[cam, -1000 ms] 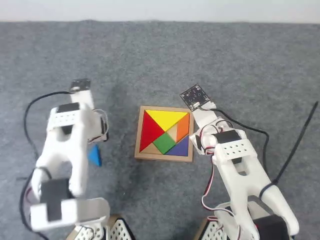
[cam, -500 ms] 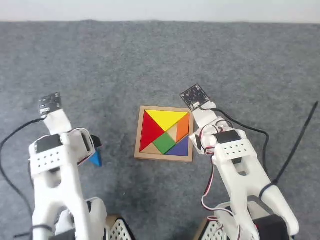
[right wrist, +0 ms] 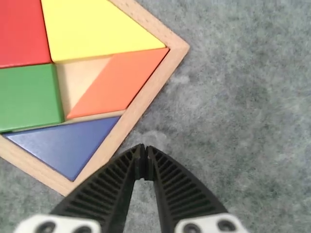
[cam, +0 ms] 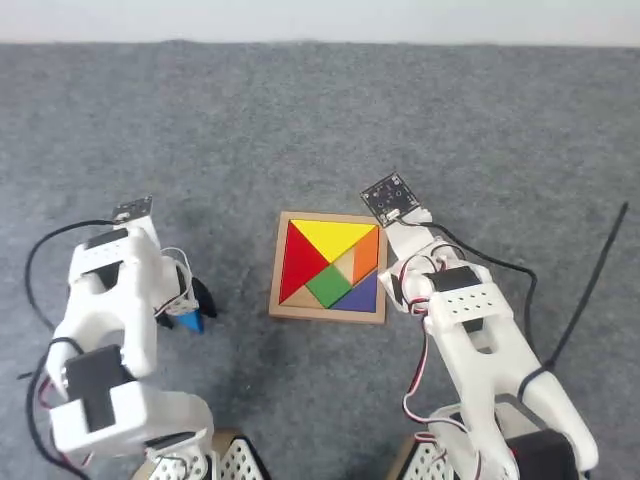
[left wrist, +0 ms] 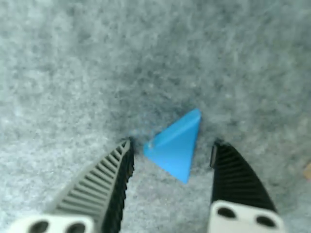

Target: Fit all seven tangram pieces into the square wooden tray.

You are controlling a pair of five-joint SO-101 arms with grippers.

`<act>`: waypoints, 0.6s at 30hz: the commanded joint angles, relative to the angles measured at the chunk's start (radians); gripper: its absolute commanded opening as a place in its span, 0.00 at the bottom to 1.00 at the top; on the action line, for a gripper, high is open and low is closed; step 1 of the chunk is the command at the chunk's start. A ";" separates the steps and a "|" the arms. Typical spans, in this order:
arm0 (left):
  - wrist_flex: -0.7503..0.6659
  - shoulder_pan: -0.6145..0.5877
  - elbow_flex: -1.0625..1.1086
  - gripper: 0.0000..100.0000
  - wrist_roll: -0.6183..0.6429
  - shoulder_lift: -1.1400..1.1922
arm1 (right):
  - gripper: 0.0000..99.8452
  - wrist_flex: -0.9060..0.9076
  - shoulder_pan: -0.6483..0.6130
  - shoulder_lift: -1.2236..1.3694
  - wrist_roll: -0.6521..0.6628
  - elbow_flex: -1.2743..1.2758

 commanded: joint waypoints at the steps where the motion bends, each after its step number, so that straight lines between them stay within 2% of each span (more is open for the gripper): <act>1: -0.018 0.003 -0.042 0.23 -0.003 0.026 | 0.01 -0.021 0.012 -0.047 -0.003 -0.011; 7: -0.041 0.044 -0.041 0.23 -0.005 0.017 | 0.01 -0.019 0.010 -0.048 -0.003 -0.011; 12: -0.043 0.044 -0.042 0.19 -0.006 0.017 | 0.01 -0.016 0.007 -0.048 -0.003 -0.011; 18: -0.041 0.041 -0.041 0.18 -0.021 0.017 | 0.01 -0.015 0.007 -0.051 -0.003 -0.011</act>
